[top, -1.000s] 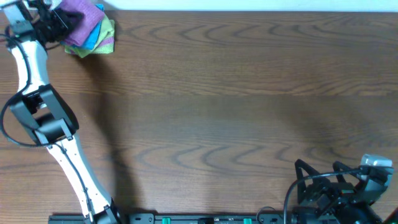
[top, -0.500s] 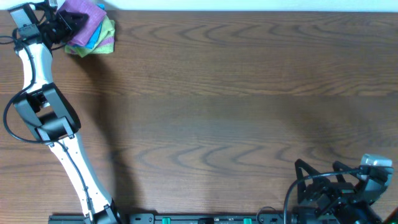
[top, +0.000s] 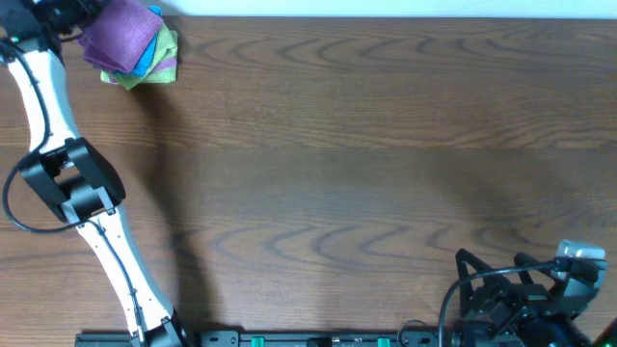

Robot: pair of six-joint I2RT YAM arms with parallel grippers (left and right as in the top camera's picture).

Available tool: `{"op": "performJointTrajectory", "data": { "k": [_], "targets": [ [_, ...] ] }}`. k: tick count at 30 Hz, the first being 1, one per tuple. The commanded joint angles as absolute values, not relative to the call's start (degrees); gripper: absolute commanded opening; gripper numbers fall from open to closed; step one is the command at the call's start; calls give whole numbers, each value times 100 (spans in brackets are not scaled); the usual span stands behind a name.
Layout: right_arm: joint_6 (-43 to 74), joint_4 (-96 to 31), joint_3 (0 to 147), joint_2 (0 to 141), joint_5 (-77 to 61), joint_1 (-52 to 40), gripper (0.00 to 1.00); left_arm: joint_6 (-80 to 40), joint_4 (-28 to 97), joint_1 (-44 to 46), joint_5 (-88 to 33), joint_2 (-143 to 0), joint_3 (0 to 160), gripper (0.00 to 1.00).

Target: Fold the cloth

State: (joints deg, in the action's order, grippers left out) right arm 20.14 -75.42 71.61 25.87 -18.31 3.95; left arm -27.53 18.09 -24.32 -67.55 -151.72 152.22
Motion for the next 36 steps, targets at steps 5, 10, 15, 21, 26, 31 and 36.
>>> {"op": "performJointTrajectory", "data": {
  "k": [5,10,15,21,26,31,36],
  "targets": [
    [1750,-7607,7142,2626,-1356,410,99,399,5537,-2379,-4823,-14300,16230,6],
    [1553,-7607,7140,2626,-915,410,99,1208,7028,-2318,-3809,-13520,16271,6],
    [1492,-7865,7142,2626,-19,410,99,1376,8068,-2314,-3033,-12774,16271,6],
    [1068,-8366,7142,2626,843,410,99,1284,8737,-2305,-2792,-11533,16228,6],
    [858,-8355,7161,2626,534,252,99,1155,8890,-2241,-2523,-10298,15506,6],
    [716,-8453,7349,2626,637,-384,99,1109,8291,-1940,-1977,-8409,13397,6],
    [718,-8621,7839,2626,731,-932,99,1020,7592,-1758,-1579,-6567,11161,6]
  ]
}}
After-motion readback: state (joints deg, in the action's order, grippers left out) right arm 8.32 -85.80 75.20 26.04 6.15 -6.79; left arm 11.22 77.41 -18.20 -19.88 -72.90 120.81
